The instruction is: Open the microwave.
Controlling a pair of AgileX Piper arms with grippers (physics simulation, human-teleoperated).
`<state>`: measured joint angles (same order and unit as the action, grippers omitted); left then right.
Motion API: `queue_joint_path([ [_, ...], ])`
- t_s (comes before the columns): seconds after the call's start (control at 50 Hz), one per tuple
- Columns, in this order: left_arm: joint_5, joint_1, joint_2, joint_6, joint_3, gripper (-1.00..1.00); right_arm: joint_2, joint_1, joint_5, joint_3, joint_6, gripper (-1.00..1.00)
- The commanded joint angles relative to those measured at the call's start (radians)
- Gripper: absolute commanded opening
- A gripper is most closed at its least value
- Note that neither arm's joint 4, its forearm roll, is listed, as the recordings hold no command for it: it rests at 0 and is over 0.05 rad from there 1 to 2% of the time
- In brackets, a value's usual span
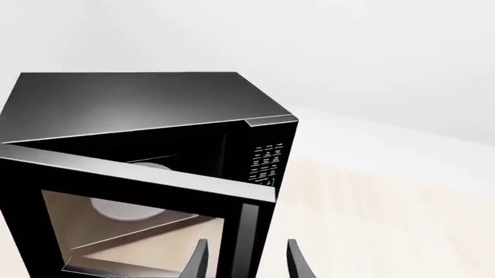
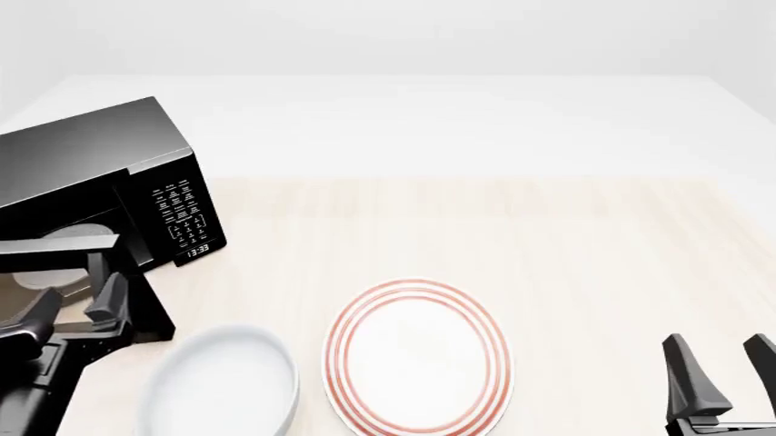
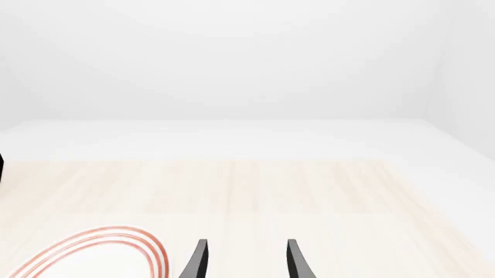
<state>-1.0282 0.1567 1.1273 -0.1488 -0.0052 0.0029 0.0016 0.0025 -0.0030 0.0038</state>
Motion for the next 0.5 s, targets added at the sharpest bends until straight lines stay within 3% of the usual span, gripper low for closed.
queue_joint_path([
  [0.02,0.161,0.015,-0.179,0.014,0.004,1.00,0.000,0.000,0.000,0.000,0.000,1.00],
  [0.14,0.269,0.015,-0.298,0.023,0.005,1.00,0.000,0.000,0.000,0.000,0.000,1.00],
  [0.3,0.274,0.015,-0.302,0.023,0.004,1.00,0.000,0.000,0.000,0.000,0.000,1.00],
  [0.32,0.361,0.015,-0.402,0.030,0.004,1.00,0.000,0.000,0.000,0.000,0.000,1.00],
  [0.5,0.510,0.015,-0.568,0.041,0.005,1.00,0.000,0.000,0.000,0.000,0.000,1.00],
])
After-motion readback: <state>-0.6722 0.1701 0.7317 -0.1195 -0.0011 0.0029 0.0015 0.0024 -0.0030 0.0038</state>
